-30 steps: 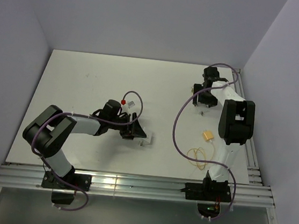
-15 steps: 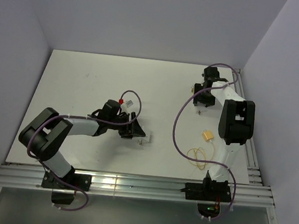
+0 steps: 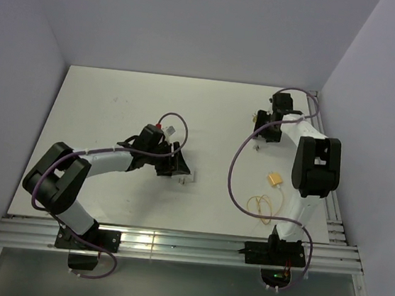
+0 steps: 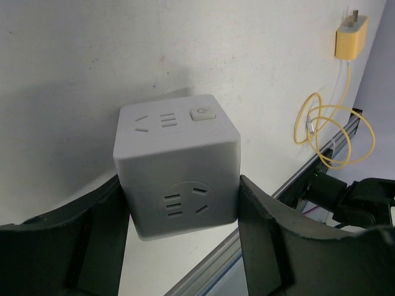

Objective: Insert the plug

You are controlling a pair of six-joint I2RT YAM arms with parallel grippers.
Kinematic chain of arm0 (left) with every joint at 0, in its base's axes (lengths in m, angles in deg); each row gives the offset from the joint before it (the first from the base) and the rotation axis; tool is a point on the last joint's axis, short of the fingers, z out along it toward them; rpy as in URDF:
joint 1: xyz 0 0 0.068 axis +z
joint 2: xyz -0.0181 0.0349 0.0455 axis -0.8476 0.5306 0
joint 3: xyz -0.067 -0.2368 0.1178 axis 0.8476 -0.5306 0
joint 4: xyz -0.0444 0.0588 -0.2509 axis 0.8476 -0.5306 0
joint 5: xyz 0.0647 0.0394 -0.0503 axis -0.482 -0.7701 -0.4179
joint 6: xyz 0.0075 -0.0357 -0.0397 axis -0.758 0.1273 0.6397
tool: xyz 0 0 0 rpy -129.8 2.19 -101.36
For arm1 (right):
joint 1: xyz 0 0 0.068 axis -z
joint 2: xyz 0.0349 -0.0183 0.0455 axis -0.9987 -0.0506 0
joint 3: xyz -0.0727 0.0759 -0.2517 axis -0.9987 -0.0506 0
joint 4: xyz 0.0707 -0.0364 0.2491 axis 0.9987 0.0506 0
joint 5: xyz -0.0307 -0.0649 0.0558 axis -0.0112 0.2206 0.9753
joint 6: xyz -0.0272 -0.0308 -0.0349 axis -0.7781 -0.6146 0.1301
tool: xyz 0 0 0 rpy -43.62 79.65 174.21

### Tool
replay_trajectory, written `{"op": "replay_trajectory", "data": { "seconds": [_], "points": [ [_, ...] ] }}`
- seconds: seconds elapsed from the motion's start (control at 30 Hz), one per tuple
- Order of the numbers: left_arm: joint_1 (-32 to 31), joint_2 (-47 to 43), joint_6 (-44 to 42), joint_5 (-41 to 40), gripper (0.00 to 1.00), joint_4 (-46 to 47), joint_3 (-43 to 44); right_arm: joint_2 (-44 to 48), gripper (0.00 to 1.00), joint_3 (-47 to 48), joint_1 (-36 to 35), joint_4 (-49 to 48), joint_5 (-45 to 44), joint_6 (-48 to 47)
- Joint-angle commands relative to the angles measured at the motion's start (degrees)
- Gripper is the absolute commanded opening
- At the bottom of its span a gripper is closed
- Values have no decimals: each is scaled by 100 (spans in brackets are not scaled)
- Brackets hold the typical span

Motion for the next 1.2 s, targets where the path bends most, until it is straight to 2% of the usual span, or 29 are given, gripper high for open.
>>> {"op": "replay_trajectory", "data": {
  "seconds": [0.0, 0.07, 0.17, 0.27, 0.33, 0.37, 0.6, 0.7, 0.77, 0.9, 1.07, 1.17],
  "points": [
    [-34, -41, -216, -500, 52, -681, 142, 486, 0, -393, -2, -377, 558, 538],
    [-51, -59, -190, -579, 57, -734, 178, 706, 0, -613, -2, -588, 690, 731],
    [-139, -76, -198, -701, 80, -839, 309, 961, 0, -894, -2, -781, 752, 995],
    [-210, -129, -163, -781, 83, -840, 371, 1286, 0, -1271, -2, -1114, 937, 1302],
    [-236, -103, -163, -790, 94, -866, 441, 1576, 0, -1596, -2, -1378, 1095, 1487],
    [-236, -103, -163, -807, 96, -892, 485, 1699, 0, -1720, -2, -1484, 1148, 1680],
    [-402, -629, -110, -1272, 99, -866, 503, 3147, 0, -2775, -107, -2267, 1342, 2683],
    [-622, -1479, -172, -1957, 99, -936, 494, 3719, 0, -3109, -292, -2407, 1219, 3113],
    [-850, -1815, -224, -2423, 99, -910, 485, 4001, 0, -3329, -511, -2495, 1088, 3524],
    [-1290, -2605, -453, -2793, 99, -516, 345, 4765, 0, -3505, -1135, -2425, 536, 4194],
    [-1563, -2889, -629, -2732, 99, 275, 186, 5531, 0, -3743, -2153, -2460, -170, 5371],
    [-1755, -2862, -769, -2977, 100, 495, 265, 5996, 0, -3901, -2445, -2557, -346, 6074]
  ]
}}
